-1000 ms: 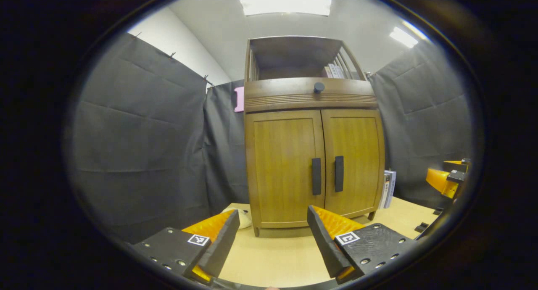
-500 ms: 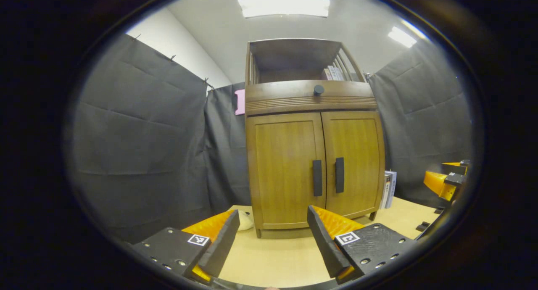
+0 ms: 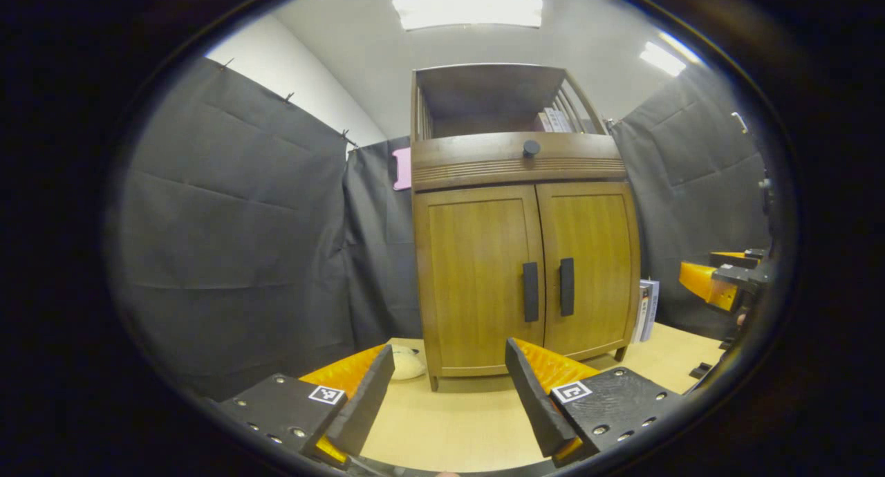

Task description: Open the right door of the double-door shoe cabinet with the right hand, and open the left door with the left hand.

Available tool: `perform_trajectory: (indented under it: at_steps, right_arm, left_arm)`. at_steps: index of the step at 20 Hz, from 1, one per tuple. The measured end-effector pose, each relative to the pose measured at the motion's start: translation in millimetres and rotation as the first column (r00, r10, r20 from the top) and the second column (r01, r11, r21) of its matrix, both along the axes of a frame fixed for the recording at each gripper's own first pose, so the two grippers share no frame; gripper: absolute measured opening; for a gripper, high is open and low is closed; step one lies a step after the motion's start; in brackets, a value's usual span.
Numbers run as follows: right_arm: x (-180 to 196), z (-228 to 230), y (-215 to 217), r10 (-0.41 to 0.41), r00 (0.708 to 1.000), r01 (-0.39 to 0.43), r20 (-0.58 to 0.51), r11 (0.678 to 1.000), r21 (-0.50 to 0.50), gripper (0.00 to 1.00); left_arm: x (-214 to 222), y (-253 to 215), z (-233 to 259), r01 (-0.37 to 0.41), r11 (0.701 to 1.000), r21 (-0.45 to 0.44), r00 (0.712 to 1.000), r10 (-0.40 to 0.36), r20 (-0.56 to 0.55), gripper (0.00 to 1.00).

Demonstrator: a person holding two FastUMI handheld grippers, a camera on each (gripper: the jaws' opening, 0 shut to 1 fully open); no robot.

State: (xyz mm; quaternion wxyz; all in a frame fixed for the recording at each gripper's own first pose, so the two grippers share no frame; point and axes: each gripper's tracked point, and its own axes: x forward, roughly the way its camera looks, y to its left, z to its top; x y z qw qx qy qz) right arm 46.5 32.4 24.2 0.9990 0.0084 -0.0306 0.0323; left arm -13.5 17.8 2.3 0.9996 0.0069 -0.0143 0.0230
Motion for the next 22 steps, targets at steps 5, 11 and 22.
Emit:
perform_trajectory:
  at_steps: [5,11,22]
  right_arm:
    - [34,5,11,0.021,1.0,-0.021,0.005,1.0,0.015,0.96]
    - [77,8,32,0.061,0.998,-0.061,0.013,0.998,0.007,0.95]
    - [143,1,74,0.139,0.99,-0.139,0.004,0.989,0.049,0.95]
  left_arm:
    - [-1,10,-4,-0.037,0.999,-0.003,0.999,0.037,-0.009,0.92]
    - [-3,23,-6,-0.094,0.996,0.003,0.995,0.094,-0.016,0.93]
    - [-3,35,-4,-0.199,0.98,0.003,0.98,0.199,-0.024,0.93]
